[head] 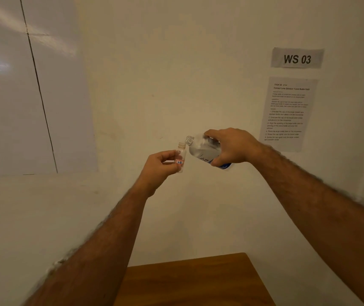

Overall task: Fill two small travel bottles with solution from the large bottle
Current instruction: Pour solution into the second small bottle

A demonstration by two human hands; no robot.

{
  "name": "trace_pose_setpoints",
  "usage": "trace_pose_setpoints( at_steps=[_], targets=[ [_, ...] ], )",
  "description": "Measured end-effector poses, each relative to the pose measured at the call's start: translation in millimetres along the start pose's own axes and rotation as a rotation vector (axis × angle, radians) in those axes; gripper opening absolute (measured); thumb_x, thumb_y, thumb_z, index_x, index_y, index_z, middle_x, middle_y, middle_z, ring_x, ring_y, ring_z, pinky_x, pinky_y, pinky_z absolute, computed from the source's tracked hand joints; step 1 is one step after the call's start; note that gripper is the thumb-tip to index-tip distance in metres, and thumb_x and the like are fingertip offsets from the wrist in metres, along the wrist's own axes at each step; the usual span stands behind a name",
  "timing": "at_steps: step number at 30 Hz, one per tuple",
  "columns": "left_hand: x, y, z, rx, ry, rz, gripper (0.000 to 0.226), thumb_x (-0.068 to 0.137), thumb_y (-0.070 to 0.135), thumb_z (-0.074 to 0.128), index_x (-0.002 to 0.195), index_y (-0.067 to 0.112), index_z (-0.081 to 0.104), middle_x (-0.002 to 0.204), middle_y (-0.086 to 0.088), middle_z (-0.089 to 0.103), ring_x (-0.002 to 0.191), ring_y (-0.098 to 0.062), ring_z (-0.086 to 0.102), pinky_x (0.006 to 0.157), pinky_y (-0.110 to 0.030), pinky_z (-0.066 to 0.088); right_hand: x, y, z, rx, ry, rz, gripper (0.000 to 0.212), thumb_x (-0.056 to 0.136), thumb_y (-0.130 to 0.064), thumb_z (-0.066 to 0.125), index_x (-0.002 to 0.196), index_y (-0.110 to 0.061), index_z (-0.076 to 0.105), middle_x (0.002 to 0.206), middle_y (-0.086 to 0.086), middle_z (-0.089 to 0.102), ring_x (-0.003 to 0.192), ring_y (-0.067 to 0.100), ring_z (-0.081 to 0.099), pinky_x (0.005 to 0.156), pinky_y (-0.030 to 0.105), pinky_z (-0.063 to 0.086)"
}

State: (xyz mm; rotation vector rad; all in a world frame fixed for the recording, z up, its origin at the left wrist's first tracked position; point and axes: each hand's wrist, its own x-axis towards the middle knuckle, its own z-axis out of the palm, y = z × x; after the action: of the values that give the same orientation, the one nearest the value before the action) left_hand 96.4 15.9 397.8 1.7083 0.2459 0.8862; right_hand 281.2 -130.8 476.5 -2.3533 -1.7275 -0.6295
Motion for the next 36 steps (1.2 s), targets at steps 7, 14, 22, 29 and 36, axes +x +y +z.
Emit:
trace_pose_setpoints(
  at_steps=[7, 14, 22, 29, 36],
  targets=[
    [-1.1, -2.1, -0.8, -0.005, 0.006, 0.006, 0.041, 0.076, -0.008, 0.069, 0.099, 0.026, 0.070, 0.097, 0.006, 0.073, 0.084, -0.009, 0.071, 0.073, -0.018, 0.055, 3.8, 1.6, -5.8, -0.050, -0.022, -0.026, 0.076, 0.063, -0.050, 0.073, 0.130, -0.034, 0.043, 0.101, -0.008, 0.060, 0.083, 0.016, 0.056, 0.059, 0.026, 0.039],
    [-2.0, -4.3, -0.4, -0.007, 0.009, 0.003, 0.042, 0.076, -0.008, 0.069, 0.099, 0.026, 0.070, 0.095, 0.009, 0.074, 0.084, -0.009, 0.071, 0.071, -0.017, 0.054, 7.1, 1.2, -10.5, -0.088, -0.061, -0.041, 0.074, 0.063, -0.050, 0.073, 0.128, -0.035, 0.042, 0.097, -0.009, 0.058, 0.082, 0.016, 0.057, 0.058, 0.027, 0.039],
    [-1.2, -6.1, 0.3, -0.009, 0.003, -0.004, 0.042, 0.077, -0.009, 0.067, 0.106, 0.022, 0.069, 0.098, 0.009, 0.073, 0.083, -0.005, 0.071, 0.070, -0.016, 0.054, 9.7, 1.5, -14.6, -0.126, -0.077, -0.053, 0.077, 0.063, -0.050, 0.073, 0.131, -0.034, 0.042, 0.101, -0.009, 0.060, 0.083, 0.015, 0.056, 0.060, 0.027, 0.039],
    [-2.3, -7.0, 0.6, -0.008, 0.001, -0.011, 0.043, 0.078, -0.008, 0.068, 0.110, 0.020, 0.068, 0.099, 0.009, 0.073, 0.084, -0.006, 0.071, 0.070, -0.016, 0.054, 9.9, 1.0, -19.9, -0.151, -0.093, -0.066, 0.077, 0.063, -0.050, 0.073, 0.131, -0.034, 0.041, 0.100, -0.010, 0.057, 0.082, 0.014, 0.054, 0.057, 0.024, 0.035],
    [-3.3, -7.0, 0.9, -0.013, -0.001, -0.007, 0.042, 0.077, -0.008, 0.069, 0.104, 0.025, 0.069, 0.100, 0.006, 0.073, 0.084, -0.008, 0.072, 0.069, -0.016, 0.053, 11.1, 0.9, -22.4, -0.174, -0.100, -0.073, 0.079, 0.063, -0.050, 0.073, 0.133, -0.034, 0.040, 0.097, -0.011, 0.054, 0.082, 0.013, 0.053, 0.055, 0.023, 0.032]
  ],
)
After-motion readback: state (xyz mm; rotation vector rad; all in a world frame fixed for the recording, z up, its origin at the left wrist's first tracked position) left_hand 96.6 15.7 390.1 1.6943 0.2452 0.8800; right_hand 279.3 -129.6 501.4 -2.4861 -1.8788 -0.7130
